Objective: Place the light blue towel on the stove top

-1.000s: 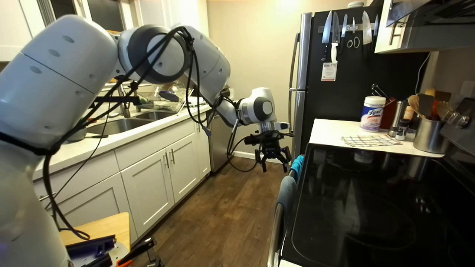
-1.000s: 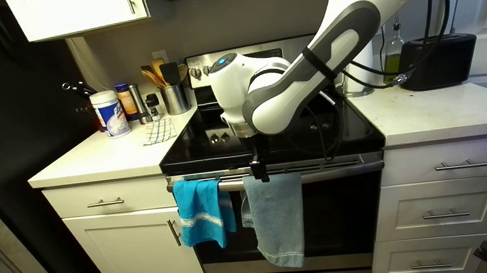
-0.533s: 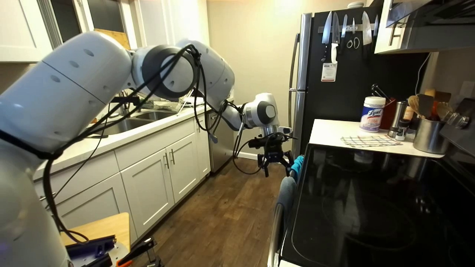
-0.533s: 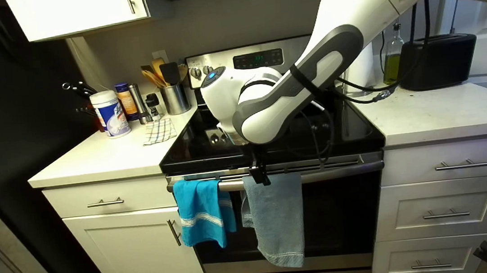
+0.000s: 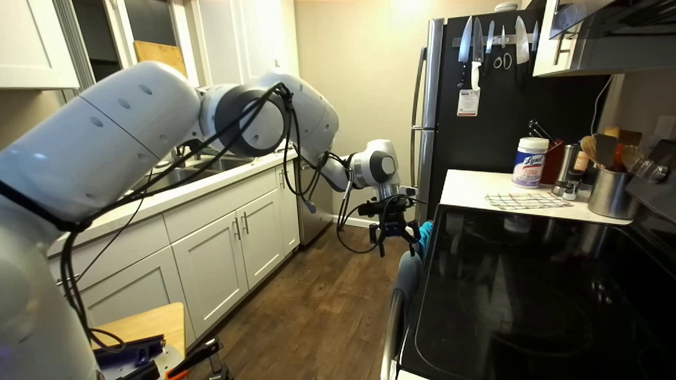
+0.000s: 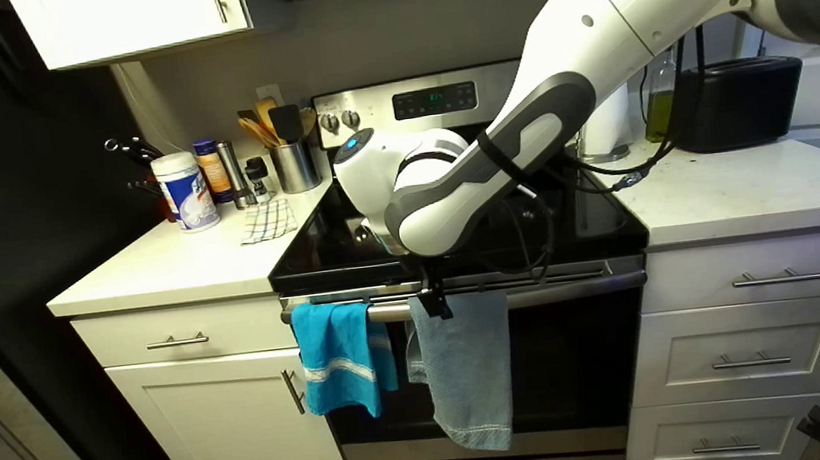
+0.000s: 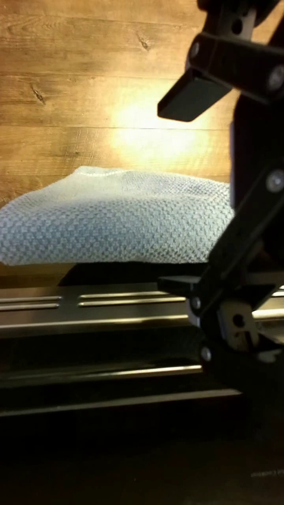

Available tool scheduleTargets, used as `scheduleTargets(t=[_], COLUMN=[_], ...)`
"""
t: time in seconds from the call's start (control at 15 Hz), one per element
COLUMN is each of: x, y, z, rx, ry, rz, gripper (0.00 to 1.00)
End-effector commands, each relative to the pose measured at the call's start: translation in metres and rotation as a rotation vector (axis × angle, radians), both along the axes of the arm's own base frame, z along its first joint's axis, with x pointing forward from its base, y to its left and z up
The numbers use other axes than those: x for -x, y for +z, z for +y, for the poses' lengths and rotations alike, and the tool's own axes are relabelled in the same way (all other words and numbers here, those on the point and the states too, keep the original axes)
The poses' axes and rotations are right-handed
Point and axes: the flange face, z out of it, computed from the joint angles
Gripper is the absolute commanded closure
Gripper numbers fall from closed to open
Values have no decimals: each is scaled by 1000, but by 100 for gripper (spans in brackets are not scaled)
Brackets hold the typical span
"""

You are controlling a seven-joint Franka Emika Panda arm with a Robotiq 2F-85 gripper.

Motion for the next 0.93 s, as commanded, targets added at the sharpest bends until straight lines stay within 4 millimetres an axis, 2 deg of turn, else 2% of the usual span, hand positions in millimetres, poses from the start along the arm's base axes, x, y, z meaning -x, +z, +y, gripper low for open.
scheduleTargets(t=[0.0, 0.87], x=[-7, 0], y=[-9, -43], z=[1, 2], rx=[37, 71], ry=[40, 50], rz=[6, 20], gripper=[0, 0])
